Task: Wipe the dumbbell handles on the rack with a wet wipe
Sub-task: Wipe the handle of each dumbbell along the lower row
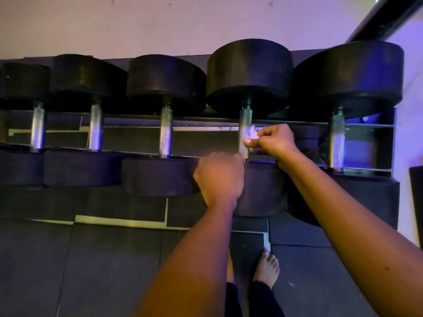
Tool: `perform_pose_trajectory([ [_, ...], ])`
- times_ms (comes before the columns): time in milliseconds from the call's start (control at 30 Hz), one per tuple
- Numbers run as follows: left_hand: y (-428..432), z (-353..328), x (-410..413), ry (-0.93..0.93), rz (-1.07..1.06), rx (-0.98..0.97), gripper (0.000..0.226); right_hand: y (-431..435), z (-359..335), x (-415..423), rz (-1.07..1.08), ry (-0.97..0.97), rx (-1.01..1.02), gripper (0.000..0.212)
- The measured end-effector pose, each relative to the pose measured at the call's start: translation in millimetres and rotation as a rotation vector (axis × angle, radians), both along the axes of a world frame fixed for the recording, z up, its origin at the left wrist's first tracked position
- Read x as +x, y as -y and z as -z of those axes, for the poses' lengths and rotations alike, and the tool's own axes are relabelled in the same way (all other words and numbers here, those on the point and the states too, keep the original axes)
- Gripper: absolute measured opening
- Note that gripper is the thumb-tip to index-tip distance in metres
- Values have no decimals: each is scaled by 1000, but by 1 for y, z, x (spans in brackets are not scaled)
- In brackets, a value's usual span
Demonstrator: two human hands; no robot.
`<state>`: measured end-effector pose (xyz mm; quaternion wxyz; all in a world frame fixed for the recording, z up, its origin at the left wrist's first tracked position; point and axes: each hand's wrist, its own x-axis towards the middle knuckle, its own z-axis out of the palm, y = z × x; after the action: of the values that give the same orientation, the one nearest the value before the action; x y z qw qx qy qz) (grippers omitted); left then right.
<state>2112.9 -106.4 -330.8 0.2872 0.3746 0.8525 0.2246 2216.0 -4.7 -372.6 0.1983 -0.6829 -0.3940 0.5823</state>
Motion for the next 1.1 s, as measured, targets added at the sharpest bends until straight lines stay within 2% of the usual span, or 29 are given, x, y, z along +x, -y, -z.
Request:
perform_pose_trajectory([
  [167, 0, 3, 0, -14, -1, 7, 23, 1, -4, 1, 50, -1, 29, 18],
  [233, 0, 3, 0, -13, -3, 7, 25, -1, -7, 0, 122, 1, 107, 16],
  [333, 0, 3, 0, -16, -5, 13, 28, -14, -11, -3, 155, 172, 342, 6],
  [400, 0, 4, 0, -17, 3, 13, 25, -20, -17, -11, 126, 254, 397, 15],
  [467, 0, 6, 0, -19, 7, 19, 26, -22, -19, -23, 111, 247, 399, 22],
  [600, 0, 7, 0, -22, 12, 18, 34, -13, -16, -41, 148, 186, 439, 20],
  [700, -1, 6, 1, -38, 12, 17, 43, -12, -13, -40, 175, 217, 448, 15],
  [800, 0, 5, 1, -43, 14, 13, 42, -17, -15, -40, 191, 256, 431, 19],
  [933, 0, 4, 1, -42, 11, 30, 56, -19, -16, -36, 261, 290, 426, 19],
  [1100, 0, 5, 1, -28, 14, 5, 37, -19, -10, -31, 318, 235, 393, 16],
])
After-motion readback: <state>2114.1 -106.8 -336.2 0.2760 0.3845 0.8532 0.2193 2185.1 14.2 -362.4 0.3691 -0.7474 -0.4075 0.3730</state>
